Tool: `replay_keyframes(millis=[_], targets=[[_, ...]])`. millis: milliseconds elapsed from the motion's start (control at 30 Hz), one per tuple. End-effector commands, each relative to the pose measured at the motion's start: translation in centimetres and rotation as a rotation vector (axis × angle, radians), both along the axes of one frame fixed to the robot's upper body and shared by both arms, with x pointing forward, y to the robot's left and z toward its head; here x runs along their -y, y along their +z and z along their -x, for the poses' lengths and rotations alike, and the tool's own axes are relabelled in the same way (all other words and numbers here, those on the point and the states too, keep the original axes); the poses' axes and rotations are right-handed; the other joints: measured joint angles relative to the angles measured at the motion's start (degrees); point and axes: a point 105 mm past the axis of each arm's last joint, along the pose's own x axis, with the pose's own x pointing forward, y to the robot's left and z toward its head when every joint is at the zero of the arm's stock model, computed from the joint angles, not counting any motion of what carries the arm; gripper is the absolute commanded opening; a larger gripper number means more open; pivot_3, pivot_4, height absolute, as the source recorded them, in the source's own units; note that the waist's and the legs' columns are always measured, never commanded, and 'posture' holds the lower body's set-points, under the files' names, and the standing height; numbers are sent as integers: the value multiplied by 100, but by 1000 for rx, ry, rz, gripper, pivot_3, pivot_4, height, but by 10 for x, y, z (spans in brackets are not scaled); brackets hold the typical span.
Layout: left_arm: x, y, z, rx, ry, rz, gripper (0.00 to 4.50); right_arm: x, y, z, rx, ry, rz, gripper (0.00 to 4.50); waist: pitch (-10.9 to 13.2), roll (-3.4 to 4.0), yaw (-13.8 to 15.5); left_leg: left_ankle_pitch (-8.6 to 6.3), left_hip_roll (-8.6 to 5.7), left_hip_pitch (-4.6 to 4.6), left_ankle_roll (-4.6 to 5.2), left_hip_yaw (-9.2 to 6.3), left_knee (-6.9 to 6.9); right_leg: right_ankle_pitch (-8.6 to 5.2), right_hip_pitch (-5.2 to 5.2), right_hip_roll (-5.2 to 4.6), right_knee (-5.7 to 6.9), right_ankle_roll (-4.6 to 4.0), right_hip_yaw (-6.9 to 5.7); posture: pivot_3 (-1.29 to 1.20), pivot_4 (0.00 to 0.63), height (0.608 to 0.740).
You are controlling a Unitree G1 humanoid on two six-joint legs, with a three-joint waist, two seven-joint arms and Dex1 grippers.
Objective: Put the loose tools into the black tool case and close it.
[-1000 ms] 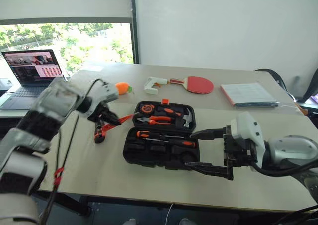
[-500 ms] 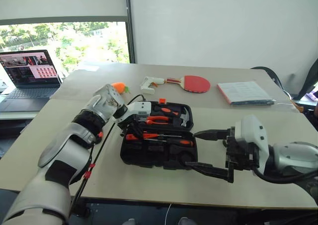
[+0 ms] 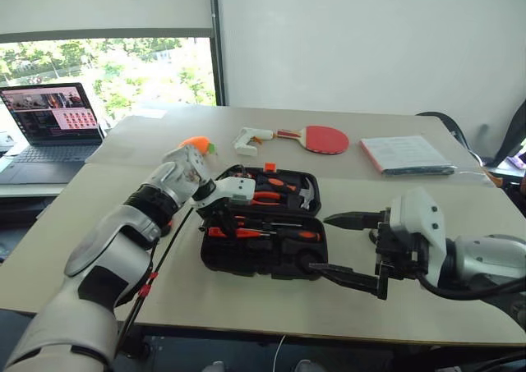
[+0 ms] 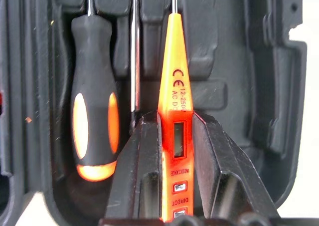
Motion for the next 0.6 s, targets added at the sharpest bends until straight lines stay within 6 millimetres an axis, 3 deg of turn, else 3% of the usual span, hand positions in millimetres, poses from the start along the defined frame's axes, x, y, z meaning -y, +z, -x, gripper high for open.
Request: replay_keyframes(millis=[33, 600], targets=[[6, 2, 2, 10, -25, -6, 445, 0, 8, 1, 49, -3, 1, 4500, 0, 0, 1, 0, 0, 0, 0, 0, 0, 0, 0, 0, 0, 0, 0, 0, 150, 740], [3, -15, 3, -29, 12, -22, 445, -3, 10, -3, 67, -14, -4, 4500, 0, 0, -3, -2, 0, 1, 3, -1, 0, 0, 1, 1, 0, 0, 1, 0, 150, 740]])
